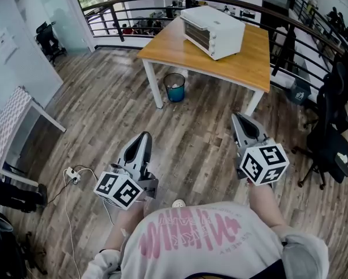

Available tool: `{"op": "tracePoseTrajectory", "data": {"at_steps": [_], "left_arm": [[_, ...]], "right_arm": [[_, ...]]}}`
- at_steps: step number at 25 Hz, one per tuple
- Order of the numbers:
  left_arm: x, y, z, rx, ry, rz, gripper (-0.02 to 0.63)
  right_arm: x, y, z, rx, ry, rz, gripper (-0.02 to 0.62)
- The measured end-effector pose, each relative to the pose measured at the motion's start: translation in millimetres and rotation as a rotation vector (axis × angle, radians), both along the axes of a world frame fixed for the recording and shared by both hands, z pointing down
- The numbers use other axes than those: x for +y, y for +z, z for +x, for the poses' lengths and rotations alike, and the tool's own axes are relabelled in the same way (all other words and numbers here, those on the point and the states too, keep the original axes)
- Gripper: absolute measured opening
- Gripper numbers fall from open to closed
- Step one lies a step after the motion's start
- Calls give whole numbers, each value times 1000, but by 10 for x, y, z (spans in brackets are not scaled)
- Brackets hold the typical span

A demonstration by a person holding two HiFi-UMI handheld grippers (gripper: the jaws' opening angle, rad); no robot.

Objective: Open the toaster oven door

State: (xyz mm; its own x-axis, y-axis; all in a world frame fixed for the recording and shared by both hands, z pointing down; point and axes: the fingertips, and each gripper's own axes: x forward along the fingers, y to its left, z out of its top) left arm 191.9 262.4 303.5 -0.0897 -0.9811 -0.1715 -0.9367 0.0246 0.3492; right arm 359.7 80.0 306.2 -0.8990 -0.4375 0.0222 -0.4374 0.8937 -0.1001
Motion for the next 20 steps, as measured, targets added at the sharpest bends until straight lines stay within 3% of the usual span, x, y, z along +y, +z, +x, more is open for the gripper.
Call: {"op": "tracePoseTrajectory", "data": {"at_steps": [10,15,20], "left_arm": [[-272,-446,-1066,-88,12,63,21],[-275,-279,-1366,-67,8,37,21],[-301,-67,-1412,-12,53,9,21]], "right_arm": [[-248,-470,-964,-120,2,36,6],[-248,-275,-1298,-71,5,23,6],[-224,-55,-1441,-12,2,-6,6]]}}
